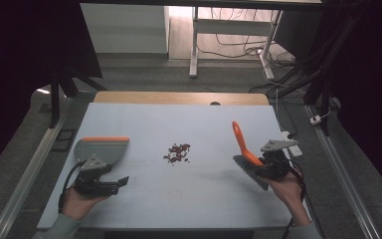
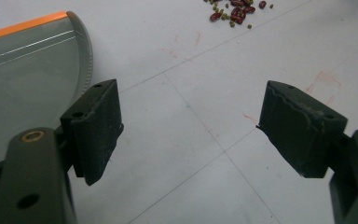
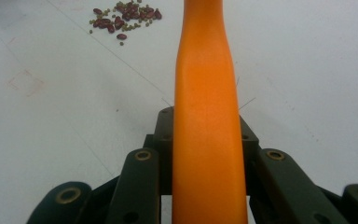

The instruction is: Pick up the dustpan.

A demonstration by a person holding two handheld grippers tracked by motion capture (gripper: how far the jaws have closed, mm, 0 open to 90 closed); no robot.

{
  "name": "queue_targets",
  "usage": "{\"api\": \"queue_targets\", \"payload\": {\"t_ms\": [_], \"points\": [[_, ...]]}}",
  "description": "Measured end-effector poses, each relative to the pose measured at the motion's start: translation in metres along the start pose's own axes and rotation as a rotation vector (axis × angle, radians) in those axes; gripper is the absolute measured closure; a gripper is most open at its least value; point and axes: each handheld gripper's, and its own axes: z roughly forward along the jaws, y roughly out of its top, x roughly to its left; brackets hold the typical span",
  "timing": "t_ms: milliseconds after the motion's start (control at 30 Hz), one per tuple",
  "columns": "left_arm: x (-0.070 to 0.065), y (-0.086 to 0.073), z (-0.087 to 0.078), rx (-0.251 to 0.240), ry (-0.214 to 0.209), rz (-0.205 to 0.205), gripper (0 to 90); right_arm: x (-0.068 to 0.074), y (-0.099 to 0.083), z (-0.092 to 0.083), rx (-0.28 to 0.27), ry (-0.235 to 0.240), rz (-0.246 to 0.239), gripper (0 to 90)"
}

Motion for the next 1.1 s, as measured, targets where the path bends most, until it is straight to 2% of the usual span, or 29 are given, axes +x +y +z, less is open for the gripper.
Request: {"api": "queue_targets", "payload": {"t_ms": [700, 833, 967, 1100], "points": [[-0.001, 0.003, -0.005, 0.004, -0.004, 0.001, 21.6, -0.001, -0.002, 0.001, -0.016, -0.015, 0.002, 70.8], [-0.001, 0.007, -0.005, 0.009, 0.012, -0.001, 21.8, -0.002, -0.002, 0.000, -0.020, -0.015, 0.002, 70.8], [-0.003, 0.014, -0.006, 0.002, 0.026, -0.023, 21.7, -0.005, -0.002, -0.002, -0.038, -0.003, 0.000, 70.8], [-0.007, 0.019, -0.006, 0.028, 0.034, -0.031, 21.7, -0.007, -0.003, -0.004, -0.041, -0.004, 0.005, 70.7]]}}
